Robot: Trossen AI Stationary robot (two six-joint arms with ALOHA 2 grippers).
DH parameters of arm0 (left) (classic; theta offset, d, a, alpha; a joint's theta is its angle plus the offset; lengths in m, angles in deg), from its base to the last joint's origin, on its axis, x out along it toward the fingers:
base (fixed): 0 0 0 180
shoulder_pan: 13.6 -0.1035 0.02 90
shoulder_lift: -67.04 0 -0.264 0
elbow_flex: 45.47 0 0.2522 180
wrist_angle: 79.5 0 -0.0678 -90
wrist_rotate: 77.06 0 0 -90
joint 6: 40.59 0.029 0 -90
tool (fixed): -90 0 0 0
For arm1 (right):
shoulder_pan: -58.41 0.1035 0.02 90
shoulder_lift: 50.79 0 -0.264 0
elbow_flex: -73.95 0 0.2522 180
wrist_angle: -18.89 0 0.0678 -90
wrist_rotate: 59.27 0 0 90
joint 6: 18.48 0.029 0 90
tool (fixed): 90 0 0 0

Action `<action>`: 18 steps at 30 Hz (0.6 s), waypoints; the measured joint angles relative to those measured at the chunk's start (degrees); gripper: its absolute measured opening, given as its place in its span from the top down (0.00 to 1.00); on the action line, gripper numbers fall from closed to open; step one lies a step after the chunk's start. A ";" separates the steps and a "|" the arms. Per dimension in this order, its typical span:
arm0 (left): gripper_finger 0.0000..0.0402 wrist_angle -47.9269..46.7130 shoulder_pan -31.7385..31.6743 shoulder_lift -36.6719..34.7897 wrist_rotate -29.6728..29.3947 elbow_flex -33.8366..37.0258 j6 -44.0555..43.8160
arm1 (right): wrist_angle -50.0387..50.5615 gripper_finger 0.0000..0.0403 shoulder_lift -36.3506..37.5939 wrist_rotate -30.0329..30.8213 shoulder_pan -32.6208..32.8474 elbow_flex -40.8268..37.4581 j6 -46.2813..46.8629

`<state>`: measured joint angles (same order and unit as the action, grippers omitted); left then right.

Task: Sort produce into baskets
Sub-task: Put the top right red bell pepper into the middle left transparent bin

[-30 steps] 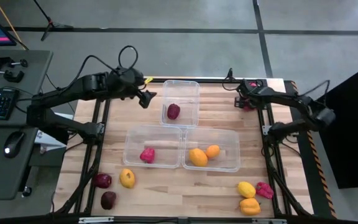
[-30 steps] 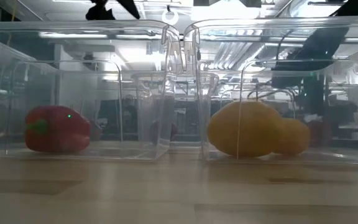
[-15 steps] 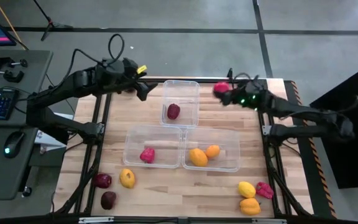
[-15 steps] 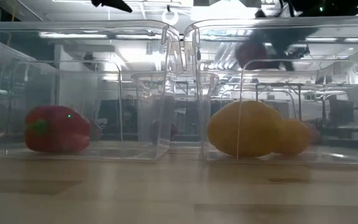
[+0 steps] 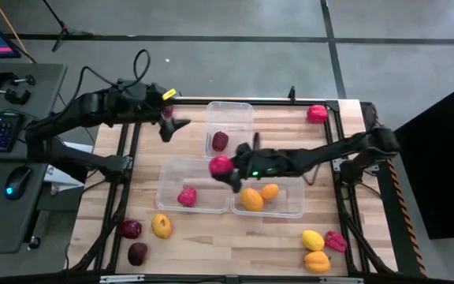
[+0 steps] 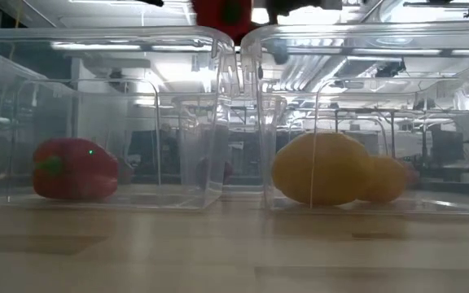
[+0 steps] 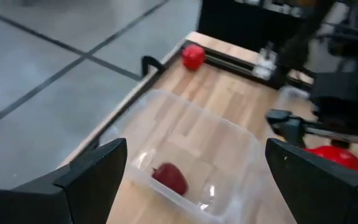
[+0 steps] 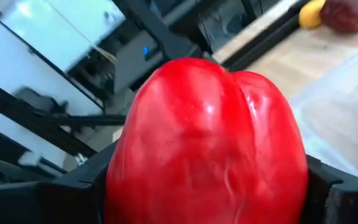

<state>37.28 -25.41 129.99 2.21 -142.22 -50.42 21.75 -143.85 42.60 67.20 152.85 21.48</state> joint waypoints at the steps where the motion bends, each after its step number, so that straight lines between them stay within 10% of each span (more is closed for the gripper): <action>1: 0.07 -0.05 0.37 -1.23 0.52 1.10 0.09 | 2.31 0.27 -1.48 -0.14 0.14 2.64 0.25; 9: 0.07 10.48 4.52 -12.65 3.00 13.54 -2.91 | 15.05 0.05 -8.80 -0.48 0.27 15.43 2.23; 18: 0.07 13.86 5.94 -16.62 2.54 17.49 -5.00 | 16.10 0.02 -12.81 -9.28 -0.67 22.84 0.57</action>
<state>51.14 -19.47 113.36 4.75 -124.73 -55.42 37.85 -156.66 33.31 66.53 175.69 22.06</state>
